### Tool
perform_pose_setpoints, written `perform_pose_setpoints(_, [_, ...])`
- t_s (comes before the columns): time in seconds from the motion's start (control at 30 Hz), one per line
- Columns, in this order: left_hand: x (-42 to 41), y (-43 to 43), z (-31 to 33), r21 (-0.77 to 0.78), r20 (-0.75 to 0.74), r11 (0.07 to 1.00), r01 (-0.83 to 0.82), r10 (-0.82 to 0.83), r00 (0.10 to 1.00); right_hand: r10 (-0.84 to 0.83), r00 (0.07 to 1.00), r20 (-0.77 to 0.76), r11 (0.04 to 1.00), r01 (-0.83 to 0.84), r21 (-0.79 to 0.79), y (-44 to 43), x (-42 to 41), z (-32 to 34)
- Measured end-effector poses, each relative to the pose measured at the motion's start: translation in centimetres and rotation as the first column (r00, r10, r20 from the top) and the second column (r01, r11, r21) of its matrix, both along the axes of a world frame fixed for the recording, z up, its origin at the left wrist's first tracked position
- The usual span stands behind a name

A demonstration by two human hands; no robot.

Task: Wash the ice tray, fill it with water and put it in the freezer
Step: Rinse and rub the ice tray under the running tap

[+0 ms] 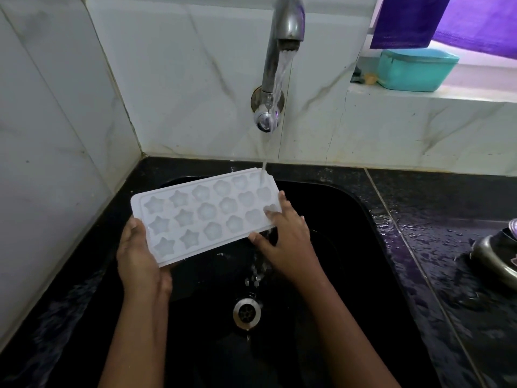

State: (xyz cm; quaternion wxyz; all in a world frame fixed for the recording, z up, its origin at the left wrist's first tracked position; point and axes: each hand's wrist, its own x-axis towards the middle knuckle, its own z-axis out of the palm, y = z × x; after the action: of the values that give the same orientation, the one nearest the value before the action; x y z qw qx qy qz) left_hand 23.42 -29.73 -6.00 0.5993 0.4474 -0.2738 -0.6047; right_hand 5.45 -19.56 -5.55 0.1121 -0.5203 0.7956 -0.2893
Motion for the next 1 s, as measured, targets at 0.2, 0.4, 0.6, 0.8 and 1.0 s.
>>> perform_pose_setpoints(0.2, [-2.2,1.1,-0.5,0.061,-0.044,0.995,0.081,-0.078,0.996,-0.056,0.996,0.076,0.995,0.062,-0.08,1.1,-1.8,1.2])
perform_pose_setpoints(0.4, [-5.1,3.2,-1.0,0.102,-0.051,0.975,0.196,-0.192,0.98,-0.204,0.949,-0.241,0.967,0.234,0.1,-0.5,-3.8,-0.2])
perform_pose_setpoints(0.6, [-7.0,4.1,-2.5,0.103,-0.076,0.97,0.219,-0.212,0.974,-0.156,0.972,-0.177,0.969,0.185,0.165,-3.3,1.1,-1.4])
perform_pose_setpoints(0.8, [-6.3,4.3,-2.7,0.141,-0.151,0.95,0.279,-0.258,0.954,0.401,0.912,-0.084,0.912,-0.39,0.126,-3.0,5.0,-1.4])
perform_pose_setpoints(1.0, [-6.9,4.5,-1.9,0.107,-0.073,0.957,0.269,-0.262,0.962,0.005,0.987,-0.161,0.968,0.036,0.247,-1.4,-4.1,-3.4])
